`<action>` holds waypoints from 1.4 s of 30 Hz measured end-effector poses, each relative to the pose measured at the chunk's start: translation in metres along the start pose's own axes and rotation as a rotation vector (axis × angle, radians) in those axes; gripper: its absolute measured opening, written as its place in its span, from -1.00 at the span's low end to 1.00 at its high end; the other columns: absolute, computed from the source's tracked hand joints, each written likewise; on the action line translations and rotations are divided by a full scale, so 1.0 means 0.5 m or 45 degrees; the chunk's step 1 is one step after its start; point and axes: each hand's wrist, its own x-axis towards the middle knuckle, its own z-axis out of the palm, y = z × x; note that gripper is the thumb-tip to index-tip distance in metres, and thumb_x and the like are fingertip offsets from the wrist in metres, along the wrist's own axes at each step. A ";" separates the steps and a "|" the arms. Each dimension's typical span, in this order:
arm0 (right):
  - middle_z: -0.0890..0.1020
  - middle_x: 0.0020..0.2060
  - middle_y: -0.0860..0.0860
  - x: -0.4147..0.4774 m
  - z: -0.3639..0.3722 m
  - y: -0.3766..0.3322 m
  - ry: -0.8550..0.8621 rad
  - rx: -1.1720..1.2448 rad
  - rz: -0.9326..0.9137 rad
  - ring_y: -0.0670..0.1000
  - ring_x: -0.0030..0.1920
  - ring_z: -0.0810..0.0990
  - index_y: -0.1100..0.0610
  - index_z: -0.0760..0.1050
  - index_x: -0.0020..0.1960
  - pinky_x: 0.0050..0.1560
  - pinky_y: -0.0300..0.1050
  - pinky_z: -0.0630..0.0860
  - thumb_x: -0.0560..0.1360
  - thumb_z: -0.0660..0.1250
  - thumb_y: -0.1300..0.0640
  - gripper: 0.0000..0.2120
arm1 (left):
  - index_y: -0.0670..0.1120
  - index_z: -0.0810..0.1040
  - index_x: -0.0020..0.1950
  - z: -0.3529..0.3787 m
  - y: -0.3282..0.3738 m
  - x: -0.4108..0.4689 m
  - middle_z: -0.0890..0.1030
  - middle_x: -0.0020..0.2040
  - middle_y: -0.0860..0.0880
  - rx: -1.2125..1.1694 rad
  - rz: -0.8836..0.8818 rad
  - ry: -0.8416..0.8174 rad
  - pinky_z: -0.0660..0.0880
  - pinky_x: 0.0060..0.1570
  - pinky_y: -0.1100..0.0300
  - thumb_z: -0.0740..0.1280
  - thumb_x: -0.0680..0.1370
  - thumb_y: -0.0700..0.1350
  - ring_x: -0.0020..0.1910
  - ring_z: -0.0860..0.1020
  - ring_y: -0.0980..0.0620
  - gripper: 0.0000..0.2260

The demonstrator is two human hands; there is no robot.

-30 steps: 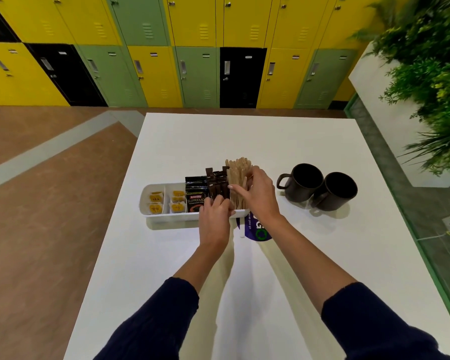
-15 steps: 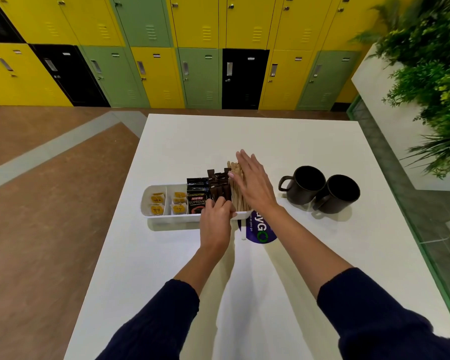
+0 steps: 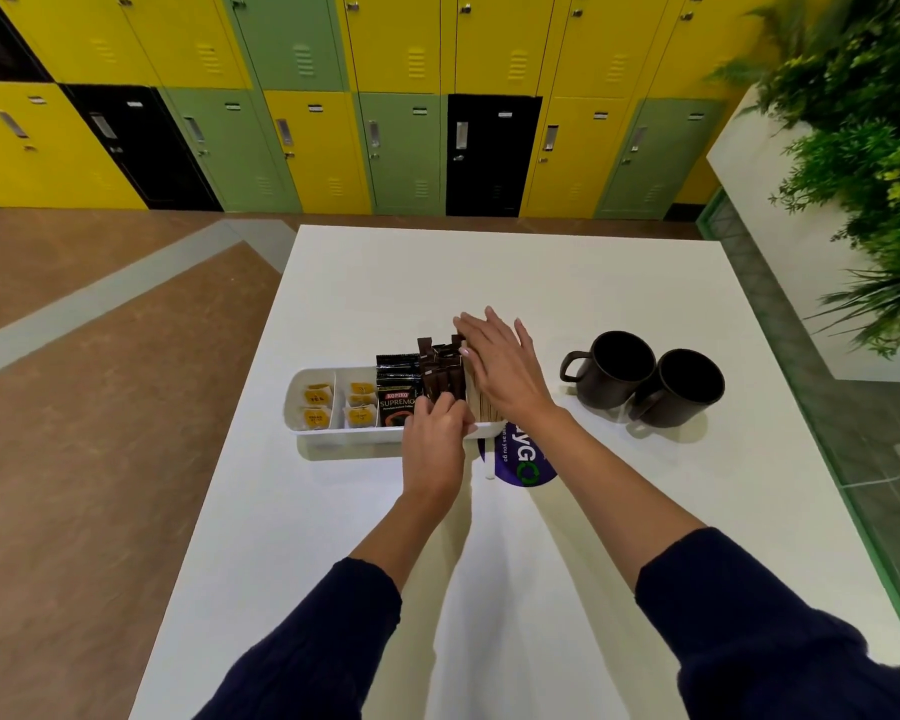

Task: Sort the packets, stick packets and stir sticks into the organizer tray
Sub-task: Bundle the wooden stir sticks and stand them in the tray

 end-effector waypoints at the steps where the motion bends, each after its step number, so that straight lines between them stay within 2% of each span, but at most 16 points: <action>1: 0.28 0.48 -0.08 -0.002 0.002 0.001 -0.003 0.005 0.010 -0.03 0.54 0.05 0.02 0.19 0.50 0.51 -0.02 -0.13 0.66 -0.01 0.08 -0.59 | -0.10 0.57 0.05 0.000 0.000 0.000 0.56 0.04 -0.02 -0.003 0.000 -0.002 0.30 -0.07 0.18 0.28 0.57 -0.17 0.04 0.39 -0.01 -0.89; 8: 0.40 0.39 0.01 0.010 -0.021 -0.002 -0.112 0.101 0.066 0.00 0.50 0.17 0.06 0.28 0.42 0.50 -0.01 0.01 0.66 -0.01 0.07 -0.64 | -0.09 0.56 0.08 -0.001 0.000 0.000 0.55 0.06 -0.01 0.008 -0.007 -0.008 0.29 -0.07 0.21 0.26 0.57 -0.14 0.05 0.38 0.00 -0.87; 12: 0.28 0.48 0.01 0.010 -0.038 -0.006 -0.092 0.229 0.072 0.01 0.53 0.10 0.07 0.27 0.44 0.52 0.01 -0.06 0.66 -0.03 0.05 -0.62 | -0.10 0.56 0.07 -0.003 -0.001 0.002 0.55 0.05 -0.02 0.003 0.000 -0.016 0.26 -0.09 0.20 0.25 0.58 -0.13 0.03 0.38 -0.01 -0.86; 16: 0.22 0.51 0.02 -0.015 -0.043 -0.006 0.233 0.498 0.381 0.01 0.53 0.11 0.11 0.20 0.49 0.53 -0.01 0.05 0.66 -0.03 0.10 -0.59 | -0.09 0.56 0.07 -0.004 0.000 0.006 0.55 0.05 -0.01 -0.012 -0.017 -0.036 0.34 -0.05 0.16 0.25 0.58 -0.13 0.04 0.39 -0.01 -0.86; 20: 0.27 0.48 0.10 -0.039 -0.033 -0.012 0.111 0.556 0.591 0.10 0.47 0.25 0.14 0.09 0.52 0.41 -0.03 0.24 0.66 -0.04 0.12 -0.57 | -0.09 0.56 0.09 -0.004 0.002 0.005 0.55 0.06 -0.01 -0.020 -0.026 -0.028 0.33 -0.05 0.18 0.25 0.59 -0.11 0.05 0.39 0.00 -0.85; 22: 0.35 0.42 0.13 -0.045 -0.029 -0.015 0.062 0.613 0.589 0.12 0.38 0.37 0.13 0.02 0.54 0.31 -0.03 0.33 0.66 -0.03 0.13 -0.54 | -0.09 0.55 0.09 -0.006 0.002 0.005 0.55 0.06 -0.01 -0.025 -0.026 -0.032 0.33 -0.05 0.18 0.24 0.59 -0.12 0.06 0.39 0.00 -0.85; 24: 0.51 0.18 0.18 -0.047 -0.024 -0.014 0.010 0.624 0.594 0.10 0.06 0.52 0.10 -0.06 0.55 0.01 -0.07 0.44 0.65 -0.01 0.18 -0.50 | -0.10 0.55 0.09 -0.008 0.003 0.006 0.55 0.06 -0.02 -0.040 -0.022 -0.046 0.33 -0.05 0.18 0.24 0.59 -0.13 0.06 0.38 -0.01 -0.86; 26: 0.50 0.05 0.12 -0.053 -0.019 -0.011 -0.061 0.582 0.553 0.08 -0.07 0.51 0.06 -0.17 0.56 -0.08 -0.08 0.42 0.62 0.00 0.26 -0.42 | -0.10 0.55 0.11 -0.010 -0.002 0.005 0.54 0.08 -0.02 -0.045 0.004 -0.071 0.35 -0.03 0.17 0.24 0.59 -0.16 0.07 0.38 -0.01 -0.85; 28: 0.35 0.39 0.06 -0.060 -0.013 -0.003 -0.091 0.521 0.449 0.14 0.28 0.44 0.02 -0.25 0.54 0.30 0.03 0.36 0.59 0.01 0.34 -0.34 | -0.10 0.53 0.16 -0.011 -0.012 -0.002 0.52 0.12 -0.03 -0.061 0.053 -0.091 0.37 0.03 0.17 0.26 0.57 -0.20 0.10 0.38 -0.01 -0.82; 30: 0.01 0.55 0.02 -0.065 -0.008 0.008 -0.086 0.489 0.414 0.11 0.52 0.15 0.01 -0.29 0.53 0.49 0.13 0.11 0.58 0.01 0.35 -0.31 | -0.12 0.52 0.20 -0.012 -0.025 -0.013 0.51 0.14 -0.05 -0.114 0.108 -0.061 0.39 0.07 0.16 0.27 0.56 -0.22 0.12 0.39 -0.02 -0.78; 31: 0.01 0.55 0.01 -0.068 -0.004 0.012 -0.062 0.509 0.436 0.12 0.50 0.18 -0.01 -0.32 0.52 0.46 0.12 0.17 0.60 0.01 0.33 -0.31 | -0.13 0.52 0.21 -0.014 -0.032 -0.020 0.51 0.13 -0.07 -0.138 0.130 -0.023 0.42 0.07 0.15 0.28 0.56 -0.24 0.11 0.41 -0.03 -0.77; 33: 0.30 0.44 0.01 -0.076 0.002 0.015 -0.011 0.585 0.531 0.15 0.26 0.47 -0.06 -0.37 0.50 0.22 0.01 0.38 0.61 0.04 0.29 -0.29 | -0.15 0.53 0.21 -0.017 -0.048 -0.032 0.53 0.10 -0.10 -0.147 0.146 0.075 0.48 0.04 0.11 0.31 0.54 -0.27 0.08 0.46 -0.06 -0.75; 34: 0.38 0.37 0.00 -0.080 0.006 0.016 -0.009 0.641 0.607 0.10 0.19 0.52 -0.06 -0.38 0.50 0.15 0.00 0.41 0.61 0.05 0.29 -0.27 | -0.16 0.53 0.19 -0.020 -0.058 -0.037 0.54 0.08 -0.10 -0.140 0.137 0.129 0.50 0.02 0.10 0.32 0.53 -0.29 0.06 0.48 -0.07 -0.76; 37: 0.24 0.49 0.12 -0.087 0.015 0.021 -0.053 0.686 0.867 0.14 0.44 0.30 0.09 -0.16 0.55 0.36 0.03 0.30 0.63 0.07 0.24 -0.40 | -0.17 0.53 0.14 -0.035 -0.093 -0.047 0.54 0.07 -0.13 -0.125 0.026 0.304 0.53 -0.03 0.01 0.29 0.54 -0.29 0.03 0.49 -0.10 -0.81; 40: 0.42 0.35 0.19 -0.093 0.024 0.024 -0.034 0.521 0.909 0.17 0.34 0.40 0.24 0.31 0.42 0.28 -0.02 0.37 0.63 0.11 0.17 -0.62 | -0.18 0.47 0.18 -0.057 -0.137 -0.049 0.49 0.13 -0.17 -0.080 -0.264 0.412 0.46 0.08 -0.02 0.22 0.56 -0.26 0.09 0.43 -0.16 -0.80; 42: 0.53 0.22 0.21 -0.093 0.038 0.025 0.016 0.496 0.894 0.16 0.21 0.49 0.27 0.47 0.26 0.15 -0.06 0.42 0.62 0.13 0.16 -0.69 | -0.20 0.41 0.24 -0.070 -0.167 -0.049 0.42 0.18 -0.22 -0.061 -0.515 0.418 0.41 0.11 -0.04 0.22 0.57 -0.24 0.12 0.39 -0.19 -0.76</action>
